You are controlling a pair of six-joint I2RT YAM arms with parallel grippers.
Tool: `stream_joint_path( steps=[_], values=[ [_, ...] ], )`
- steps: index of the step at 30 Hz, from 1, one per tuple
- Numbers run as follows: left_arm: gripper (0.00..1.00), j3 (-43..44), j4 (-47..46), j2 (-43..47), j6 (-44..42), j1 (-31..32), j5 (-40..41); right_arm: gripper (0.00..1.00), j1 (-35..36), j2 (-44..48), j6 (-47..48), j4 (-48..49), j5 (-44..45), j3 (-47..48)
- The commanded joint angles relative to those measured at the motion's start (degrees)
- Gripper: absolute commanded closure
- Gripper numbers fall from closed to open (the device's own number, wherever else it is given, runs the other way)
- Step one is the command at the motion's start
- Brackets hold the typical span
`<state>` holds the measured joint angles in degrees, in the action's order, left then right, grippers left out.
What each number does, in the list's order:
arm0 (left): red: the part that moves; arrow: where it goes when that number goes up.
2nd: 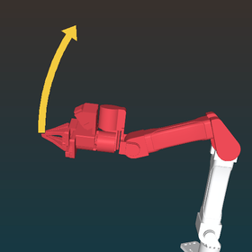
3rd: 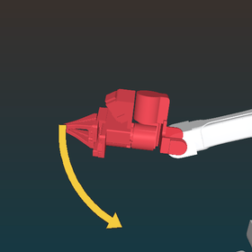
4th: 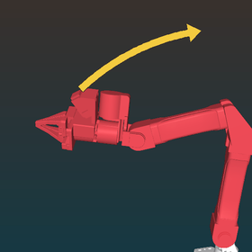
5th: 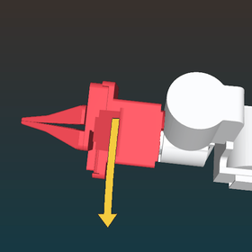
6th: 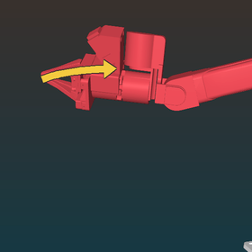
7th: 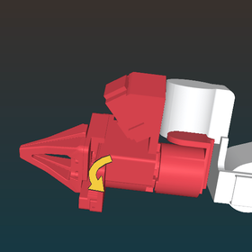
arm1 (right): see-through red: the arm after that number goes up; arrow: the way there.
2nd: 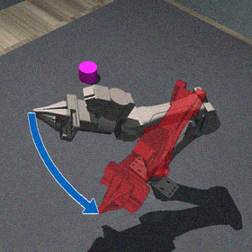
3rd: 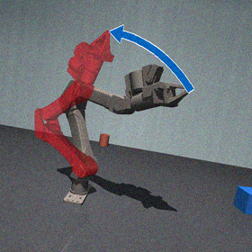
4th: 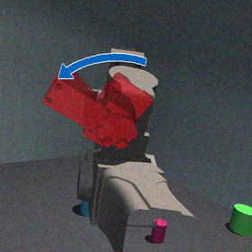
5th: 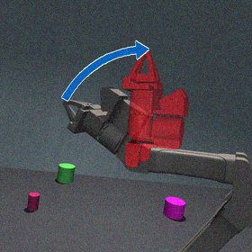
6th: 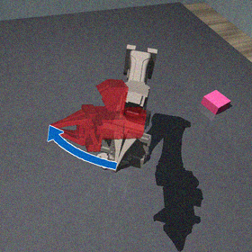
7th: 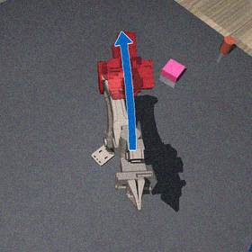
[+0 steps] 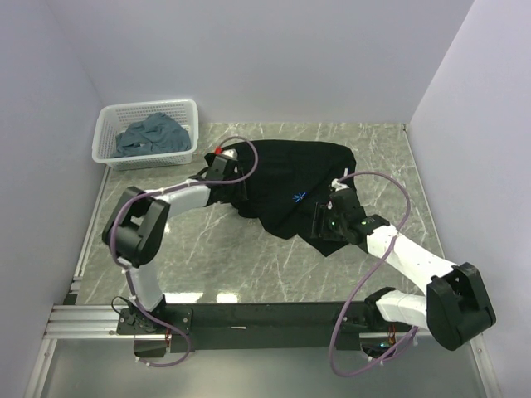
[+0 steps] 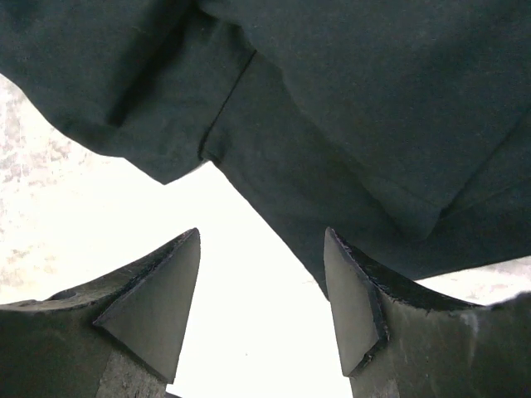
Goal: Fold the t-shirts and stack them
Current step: Flatten the tshirt out
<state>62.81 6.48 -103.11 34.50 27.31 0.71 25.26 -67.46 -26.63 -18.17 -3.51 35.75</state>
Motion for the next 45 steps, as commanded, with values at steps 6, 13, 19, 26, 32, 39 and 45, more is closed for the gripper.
stream_joint_path(
  steps=[6, 13, 19, 26, 32, 39, 45],
  values=[
    [0.95, 4.78, 9.22, -2.89, -2.51, 2.48, 11.14, 0.32, -0.38, 2.86, -0.35, -0.54, 4.90, -0.77],
    [0.99, 8.64, 37.75, 15.36, -7.34, 3.01, 31.35, 0.32, -1.26, 4.18, 0.27, -2.74, 9.47, 0.29],
    [0.57, 5.41, 51.44, 21.53, -5.33, 2.84, 36.46, 0.32, -3.01, 4.01, -0.88, -3.89, 11.15, 1.08],
    [0.18, -8.74, 33.44, 32.61, -5.68, -7.17, 23.13, 0.31, -5.91, 2.51, -1.23, -5.03, 10.80, 2.22],
    [0.09, -20.34, 21.65, 40.44, -0.32, -13.59, 11.34, 0.32, -7.94, 4.26, -2.02, -4.15, 6.85, 1.78],
    [0.22, -27.11, 21.21, 44.92, 12.59, -15.44, 13.44, 0.32, -7.85, 4.53, -2.37, -2.40, 3.68, 1.43],
    [0.22, -31.08, 17.60, 44.05, 19.28, -15.45, 12.12, 0.32, -7.85, 4.09, -2.46, -0.81, 0.61, 0.11]
  ],
)
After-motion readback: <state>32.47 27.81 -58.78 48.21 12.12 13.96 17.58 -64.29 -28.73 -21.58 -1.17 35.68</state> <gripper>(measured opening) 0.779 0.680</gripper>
